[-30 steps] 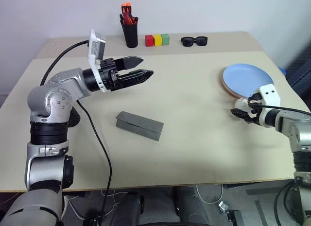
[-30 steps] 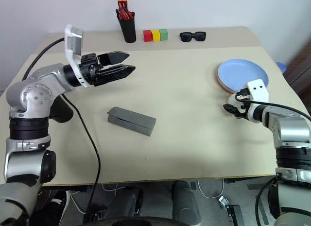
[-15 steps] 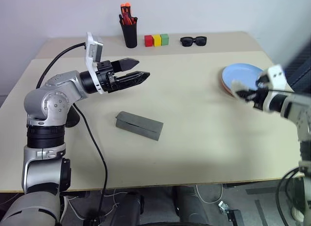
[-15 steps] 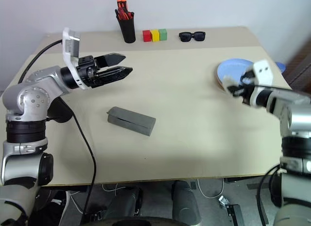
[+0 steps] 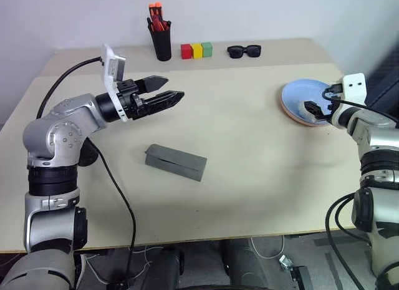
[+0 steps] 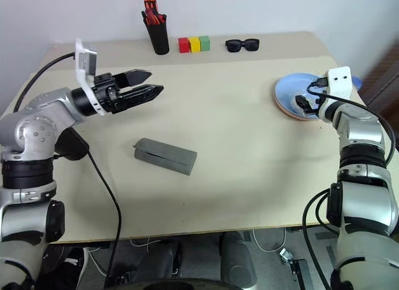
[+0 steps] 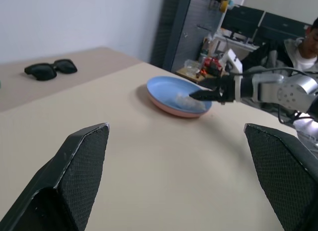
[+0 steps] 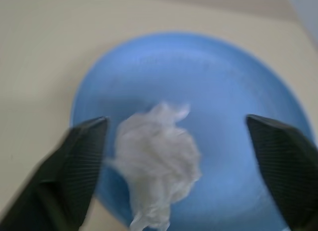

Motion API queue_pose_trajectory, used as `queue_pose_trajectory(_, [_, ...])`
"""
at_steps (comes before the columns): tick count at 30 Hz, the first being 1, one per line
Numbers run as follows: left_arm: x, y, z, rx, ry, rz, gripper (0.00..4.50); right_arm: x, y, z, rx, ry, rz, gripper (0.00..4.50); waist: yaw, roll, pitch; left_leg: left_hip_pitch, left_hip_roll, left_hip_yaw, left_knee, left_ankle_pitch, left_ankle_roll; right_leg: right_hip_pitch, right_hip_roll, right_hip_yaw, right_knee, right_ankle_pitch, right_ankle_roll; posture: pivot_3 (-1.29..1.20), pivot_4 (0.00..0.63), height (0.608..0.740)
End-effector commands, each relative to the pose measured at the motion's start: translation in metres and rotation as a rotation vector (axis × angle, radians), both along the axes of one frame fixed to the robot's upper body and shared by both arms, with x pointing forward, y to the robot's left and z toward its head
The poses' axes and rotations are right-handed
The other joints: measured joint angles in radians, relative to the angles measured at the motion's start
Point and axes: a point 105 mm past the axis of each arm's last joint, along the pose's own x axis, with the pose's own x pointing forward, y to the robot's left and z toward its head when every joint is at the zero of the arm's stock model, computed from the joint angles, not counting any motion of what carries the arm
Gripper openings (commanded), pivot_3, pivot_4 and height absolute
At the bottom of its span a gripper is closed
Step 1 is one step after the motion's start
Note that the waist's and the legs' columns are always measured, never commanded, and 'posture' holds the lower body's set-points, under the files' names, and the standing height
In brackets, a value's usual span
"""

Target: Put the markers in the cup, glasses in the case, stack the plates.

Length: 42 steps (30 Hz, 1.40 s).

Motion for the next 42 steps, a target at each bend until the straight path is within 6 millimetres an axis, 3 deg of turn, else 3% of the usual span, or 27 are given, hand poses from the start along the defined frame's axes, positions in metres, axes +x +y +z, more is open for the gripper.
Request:
queue_pose_trajectory(1, [-0.009,0.007,0.014,0.002,-0.060,0.031,4.50,0.001,0.014,0.063,-0.016,-0.271,0.083,4.45,-0.001,0.000,0.000,0.000,0.000,0.000,0.000,0.000,0.000,0.000,0.000,0.000,0.000,0.000,0.000,0.00,0.150,0.740])
queue_pose_trajectory(3, [-0.012,0.012,0.012,0.048,-0.097,0.058,4.50,-0.005,0.049,0.081,0.043,-0.373,0.286,4.45,-0.002,0.000,0.000,0.000,0.000,0.000,0.000,0.000,0.000,0.000,0.000,0.000,0.000,0.000,0.000,0.00,0.150,0.740])
queue_pose_trajectory(6, [-0.017,0.016,0.010,0.128,-0.172,0.083,4.50,-0.020,0.092,0.080,0.085,-0.387,0.549,4.45,-0.009,0.000,0.000,0.000,0.001,0.000,0.000,0.000,0.000,0.000,0.001,0.000,0.000,0.000,0.000,0.00,0.150,0.740])
queue_pose_trajectory(10, [-0.023,0.019,0.016,0.131,-0.249,0.105,4.50,-0.044,0.130,0.077,0.124,-0.381,0.781,4.45,0.006,0.000,0.000,0.000,0.000,-0.001,0.000,0.000,0.000,0.000,0.000,0.000,0.000,0.000,0.000,0.00,0.150,0.740])
queue_pose_trajectory(12, [-0.031,0.015,0.018,0.109,-0.250,0.066,4.50,-0.070,0.152,0.077,0.152,-0.367,0.936,4.45,0.009,0.000,0.000,-0.001,0.000,-0.002,0.001,-0.001,0.001,0.000,0.000,0.000,0.000,0.000,0.000,0.00,0.150,0.740])
queue_pose_trajectory(16, [-0.045,0.000,0.013,0.058,-0.211,-0.034,4.50,-0.107,0.176,0.068,0.164,-0.314,1.101,4.45,0.013,0.000,0.000,-0.001,0.000,-0.003,0.001,-0.003,0.005,0.000,0.000,-0.001,0.001,0.000,0.000,0.00,0.150,0.740])
queue_pose_trajectory(20, [-0.058,-0.006,-0.005,0.086,-0.168,-0.106,4.50,-0.116,0.167,0.061,0.143,-0.300,1.071,4.45,0.011,0.000,0.000,0.000,0.000,-0.003,0.001,-0.003,0.005,0.001,0.000,-0.001,0.001,0.000,0.000,0.00,0.150,0.740])
queue_pose_trajectory(24, [-0.065,0.016,-0.020,0.101,-0.129,-0.102,4.50,-0.128,0.163,0.048,0.063,-0.275,1.069,4.45,0.007,0.000,0.000,0.001,0.001,-0.002,0.001,-0.003,0.005,0.001,0.000,-0.001,0.002,0.000,0.000,0.00,0.150,0.740])
queue_pose_trajectory(29, [-0.077,0.017,-0.045,0.109,-0.089,-0.163,4.50,-0.144,0.158,0.047,0.030,-0.247,1.079,4.45,0.009,0.000,0.000,0.001,0.001,-0.002,0.001,-0.003,0.005,0.002,0.000,-0.001,0.002,0.000,0.000,0.00,0.150,0.740])
queue_pose_trajectory(37, [-0.072,0.022,-0.073,0.122,-0.080,-0.163,4.50,-0.161,0.133,0.023,-0.029,-0.149,1.016,4.45,0.035,0.000,0.000,0.003,0.001,-0.002,0.002,-0.003,0.006,0.005,0.001,-0.001,0.000,0.000,0.000,0.00,0.150,0.740])
queue_pose_trajectory(42, [-0.066,0.032,-0.084,0.144,-0.096,-0.130,4.50,-0.162,0.130,0.023,-0.038,-0.135,1.008,4.45,0.033,0.000,0.000,0.004,0.001,-0.001,0.002,-0.003,0.006,0.005,0.001,-0.001,-0.001,0.000,0.000,0.00,0.150,0.740])
